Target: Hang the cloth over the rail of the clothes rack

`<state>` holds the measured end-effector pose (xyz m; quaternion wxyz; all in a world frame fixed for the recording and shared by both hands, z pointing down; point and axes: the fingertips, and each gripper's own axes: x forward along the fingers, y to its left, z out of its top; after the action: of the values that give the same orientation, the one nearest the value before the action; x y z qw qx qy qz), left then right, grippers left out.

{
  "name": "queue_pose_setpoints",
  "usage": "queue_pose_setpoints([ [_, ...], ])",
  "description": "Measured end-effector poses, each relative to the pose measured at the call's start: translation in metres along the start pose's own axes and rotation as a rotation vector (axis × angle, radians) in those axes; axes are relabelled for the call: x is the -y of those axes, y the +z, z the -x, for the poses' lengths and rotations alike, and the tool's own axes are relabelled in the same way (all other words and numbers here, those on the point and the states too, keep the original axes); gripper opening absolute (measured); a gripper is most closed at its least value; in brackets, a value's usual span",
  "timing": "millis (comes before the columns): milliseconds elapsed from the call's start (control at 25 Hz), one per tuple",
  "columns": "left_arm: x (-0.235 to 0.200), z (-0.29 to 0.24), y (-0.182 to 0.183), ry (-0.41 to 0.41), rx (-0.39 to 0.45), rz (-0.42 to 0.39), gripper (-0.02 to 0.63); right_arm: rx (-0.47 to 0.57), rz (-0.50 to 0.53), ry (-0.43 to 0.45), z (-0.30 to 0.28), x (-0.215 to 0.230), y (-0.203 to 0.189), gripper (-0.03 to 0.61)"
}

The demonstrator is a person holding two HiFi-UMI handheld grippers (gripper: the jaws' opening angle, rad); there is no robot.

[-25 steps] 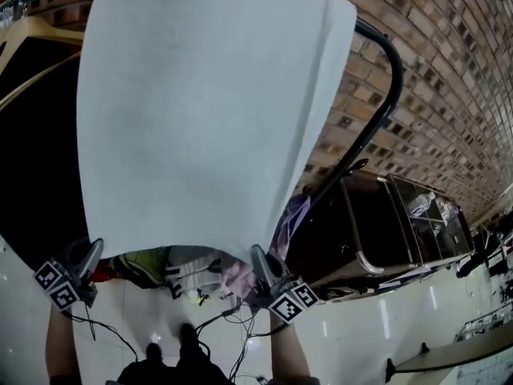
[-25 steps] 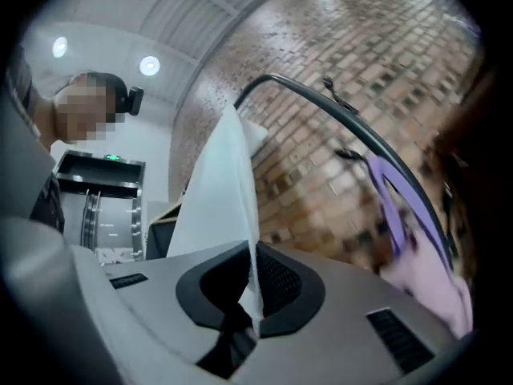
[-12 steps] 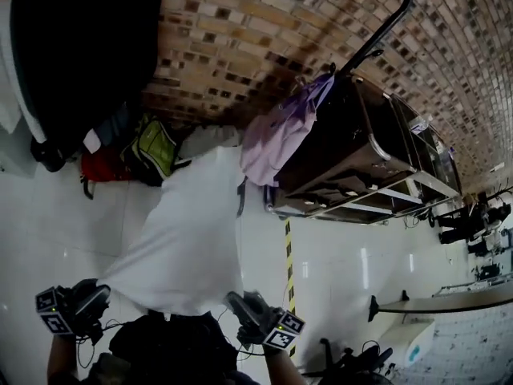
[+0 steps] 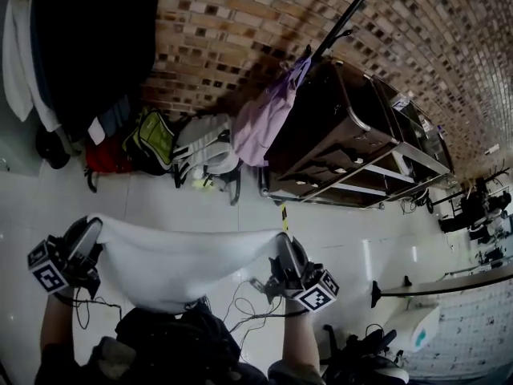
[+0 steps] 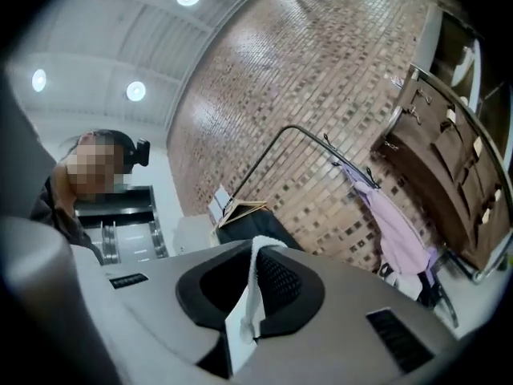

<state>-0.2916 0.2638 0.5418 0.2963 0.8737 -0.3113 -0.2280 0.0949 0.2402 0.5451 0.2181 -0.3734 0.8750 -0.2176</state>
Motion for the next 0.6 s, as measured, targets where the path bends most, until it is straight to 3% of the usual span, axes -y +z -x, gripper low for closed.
queue_pose_setpoints([
  [80,0.012,-0.025,0.02,-0.004,0.008,-0.116,0.046,0.015,0.123,0.003,-0.011,-0.005,0.032,0.041],
  [160,0.032,-0.048,0.041,0.021,0.02,-0.31,0.046,0.054,0.322,-0.014,-0.018,-0.021,0.069,0.041],
  [240,0.048,-0.064,0.049,0.113,0.04,-0.528,0.046,0.109,0.479,-0.082,-0.015,-0.032,0.095,0.041],
  [280,0.053,-0.07,0.047,0.167,0.058,-0.598,0.046,0.138,0.511,-0.121,-0.011,-0.034,0.103,0.041],
  [440,0.049,-0.093,0.026,0.352,0.088,-0.669,0.046,0.214,0.553,-0.266,0.004,-0.033,0.116,0.041],
  [600,0.042,-0.101,0.015,0.436,0.093,-0.673,0.046,0.241,0.599,-0.313,0.012,-0.032,0.12,0.041],
])
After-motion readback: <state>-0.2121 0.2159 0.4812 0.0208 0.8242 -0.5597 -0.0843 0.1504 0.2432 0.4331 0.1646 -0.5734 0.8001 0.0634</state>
